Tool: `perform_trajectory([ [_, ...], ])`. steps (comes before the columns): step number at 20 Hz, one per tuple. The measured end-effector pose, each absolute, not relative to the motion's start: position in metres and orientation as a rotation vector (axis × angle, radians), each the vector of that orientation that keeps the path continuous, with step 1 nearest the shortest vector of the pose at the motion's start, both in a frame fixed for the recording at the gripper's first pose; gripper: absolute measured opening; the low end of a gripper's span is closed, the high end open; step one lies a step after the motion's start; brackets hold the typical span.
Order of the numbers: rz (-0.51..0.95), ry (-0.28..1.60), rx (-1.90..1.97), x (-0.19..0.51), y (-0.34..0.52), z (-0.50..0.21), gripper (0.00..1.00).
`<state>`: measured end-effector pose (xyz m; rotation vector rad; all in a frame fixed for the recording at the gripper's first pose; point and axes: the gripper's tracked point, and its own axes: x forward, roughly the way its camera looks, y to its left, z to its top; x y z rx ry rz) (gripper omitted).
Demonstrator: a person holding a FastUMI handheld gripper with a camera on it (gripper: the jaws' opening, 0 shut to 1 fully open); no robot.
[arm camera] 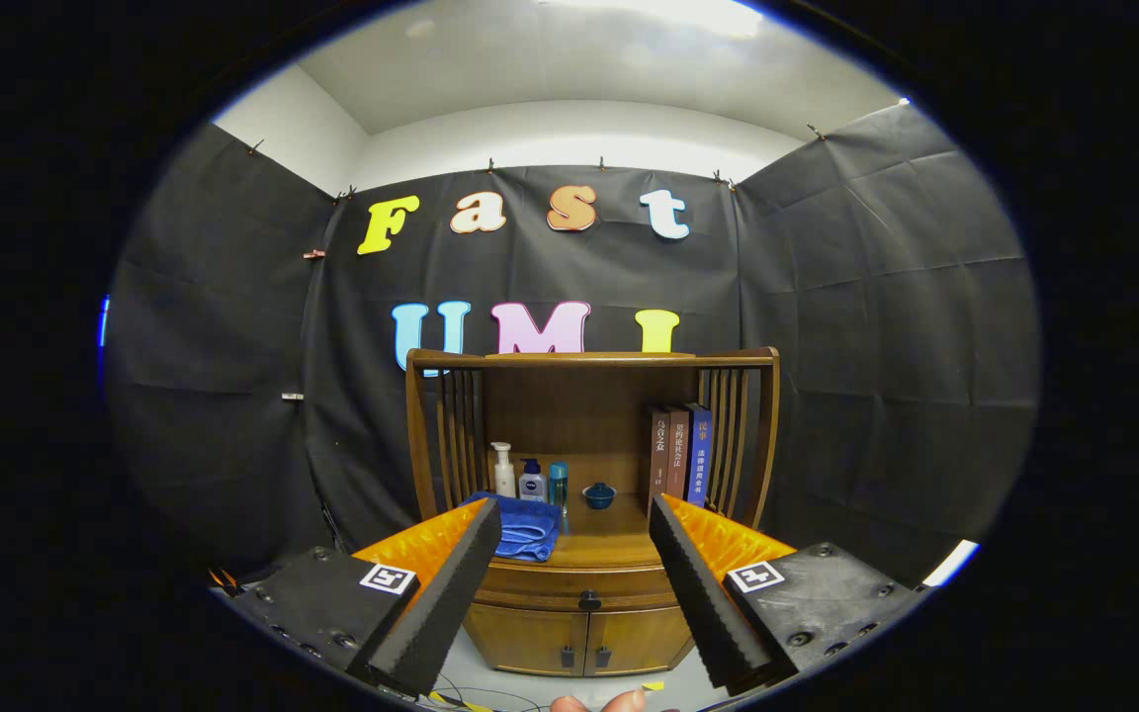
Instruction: Pull open the drawer, take out the items inside it, and place them on the countertop above the cabinet.
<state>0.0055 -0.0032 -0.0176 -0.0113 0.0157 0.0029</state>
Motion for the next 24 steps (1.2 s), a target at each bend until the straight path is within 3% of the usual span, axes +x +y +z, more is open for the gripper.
perform_trajectory([
  [10, -0.036, 0.049, -0.013, 0.03, -0.017, -0.08, 0.99],
  [24, -0.053, 0.331, 0.01, 0.147, -0.035, -0.314, 0.99],
])
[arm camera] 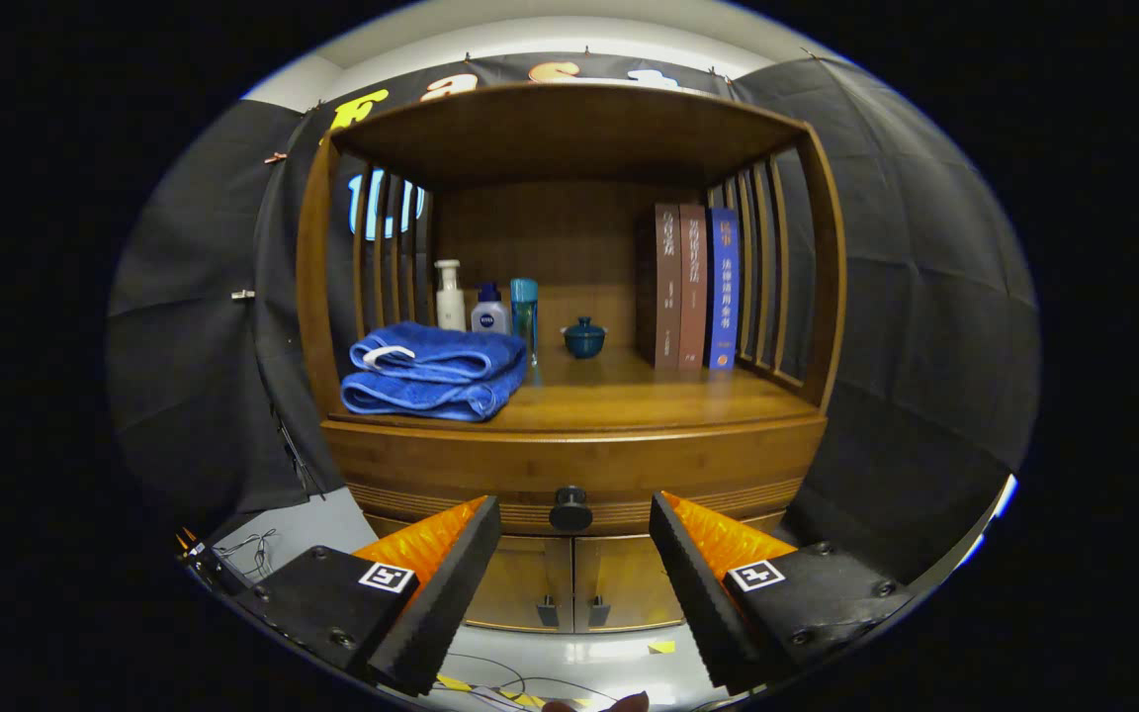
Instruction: Pull open the drawer, take out the items inside it, and place them on the countertop above the cabinet.
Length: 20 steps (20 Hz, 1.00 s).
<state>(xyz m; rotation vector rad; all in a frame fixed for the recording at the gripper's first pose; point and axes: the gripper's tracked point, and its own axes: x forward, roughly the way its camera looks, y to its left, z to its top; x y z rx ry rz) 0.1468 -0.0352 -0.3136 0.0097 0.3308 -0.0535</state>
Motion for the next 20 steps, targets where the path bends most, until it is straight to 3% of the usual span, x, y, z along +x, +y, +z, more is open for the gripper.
perform_trajectory([
  [6, -0.048, 0.376, 0.042, 0.198, -0.041, -0.371, 0.97],
  [9, -0.036, 0.4, 0.057, 0.215, -0.037, -0.394, 0.71],
  [11, -0.046, 0.419, 0.045, 0.222, -0.039, -0.407, 0.62],
  [16, -0.051, 0.393, 0.08, 0.227, -0.044, -0.41, 0.51],
  [18, -0.056, 0.401, 0.047, 0.225, -0.046, -0.409, 0.35],
  [20, -0.049, 0.404, 0.031, 0.22, -0.045, -0.412, 0.27],
])
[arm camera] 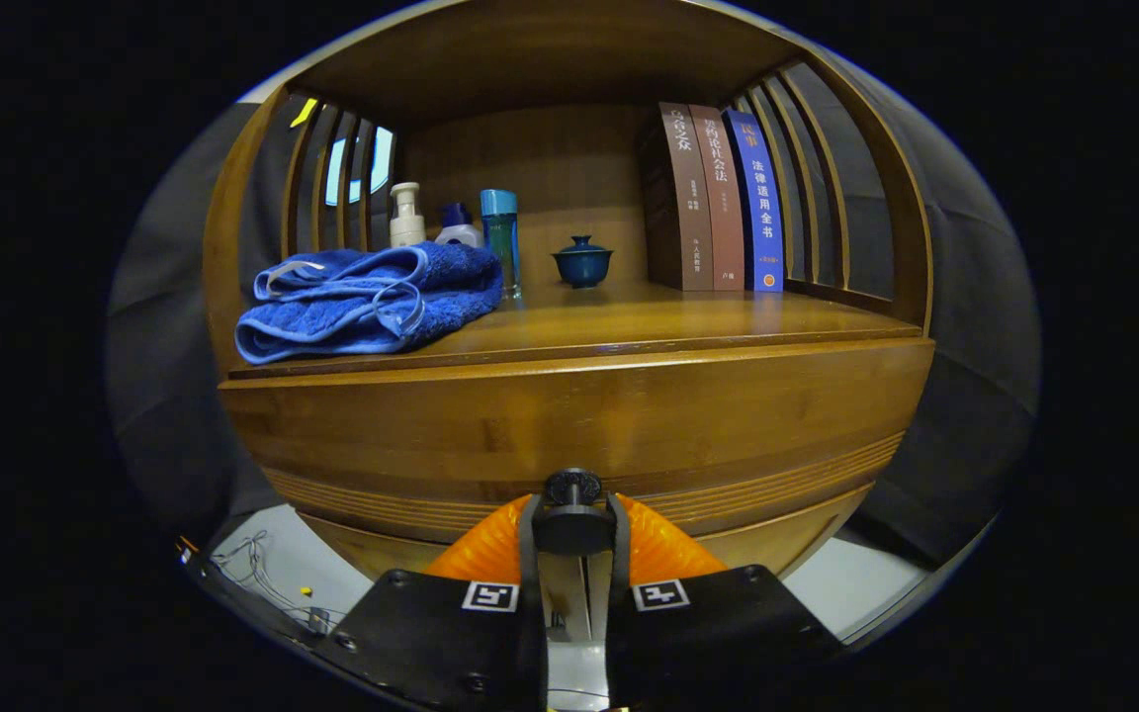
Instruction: Pull open the drawer, take out the items inside it, and place them on the countertop above the cabinet.
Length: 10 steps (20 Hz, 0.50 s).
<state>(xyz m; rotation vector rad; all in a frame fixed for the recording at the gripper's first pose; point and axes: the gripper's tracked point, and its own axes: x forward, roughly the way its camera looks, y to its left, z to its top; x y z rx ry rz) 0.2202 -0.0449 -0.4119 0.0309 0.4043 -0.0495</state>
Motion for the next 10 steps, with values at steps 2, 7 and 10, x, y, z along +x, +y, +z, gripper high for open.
perform_trajectory([
  [2, -0.046, 0.407, 0.033, 0.211, -0.046, -0.41, 0.27],
  [7, -0.051, 0.419, 0.037, 0.171, -0.047, -0.406, 0.27],
  [10, -0.046, 0.42, 0.028, 0.143, -0.045, -0.403, 0.27],
])
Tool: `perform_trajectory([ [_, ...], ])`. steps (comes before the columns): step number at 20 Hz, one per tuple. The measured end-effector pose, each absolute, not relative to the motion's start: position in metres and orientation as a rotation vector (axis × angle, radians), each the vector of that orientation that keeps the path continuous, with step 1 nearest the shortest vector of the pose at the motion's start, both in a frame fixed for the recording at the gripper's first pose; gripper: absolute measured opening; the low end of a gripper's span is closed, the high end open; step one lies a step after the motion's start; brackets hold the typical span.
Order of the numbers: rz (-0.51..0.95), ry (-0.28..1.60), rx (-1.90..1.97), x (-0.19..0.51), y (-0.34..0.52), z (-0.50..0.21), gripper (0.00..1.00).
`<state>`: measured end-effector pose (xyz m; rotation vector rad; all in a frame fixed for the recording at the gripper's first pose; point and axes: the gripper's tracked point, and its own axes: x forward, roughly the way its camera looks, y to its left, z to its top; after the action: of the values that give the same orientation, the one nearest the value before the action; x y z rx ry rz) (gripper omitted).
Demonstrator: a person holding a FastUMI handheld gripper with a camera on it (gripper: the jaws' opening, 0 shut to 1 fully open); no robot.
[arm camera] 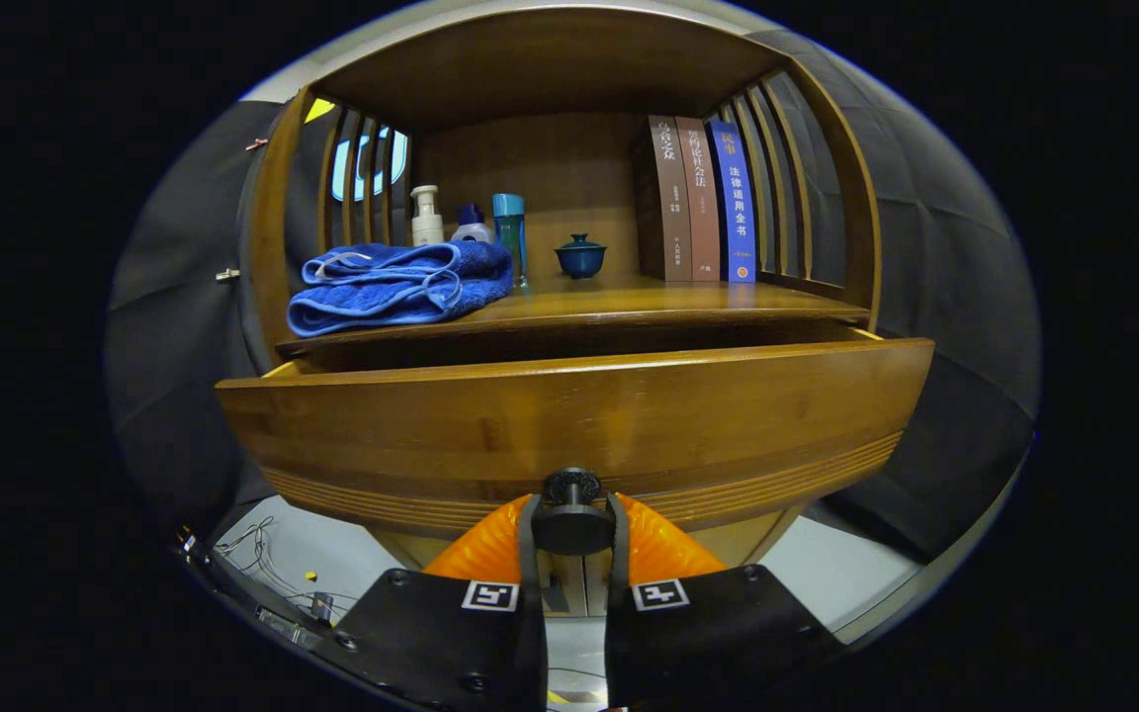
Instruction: Pull open the drawer, take out the items inside it, and place them on the countertop above the cabinet.
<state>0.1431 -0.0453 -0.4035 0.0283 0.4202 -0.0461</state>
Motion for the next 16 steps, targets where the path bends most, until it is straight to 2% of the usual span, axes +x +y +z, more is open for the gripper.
perform_trajectory([
  [11, -0.039, 0.454, 0.011, 0.064, -0.048, -0.405, 0.27],
  [16, -0.034, 0.448, 0.004, 0.058, -0.047, -0.405, 0.27],
])
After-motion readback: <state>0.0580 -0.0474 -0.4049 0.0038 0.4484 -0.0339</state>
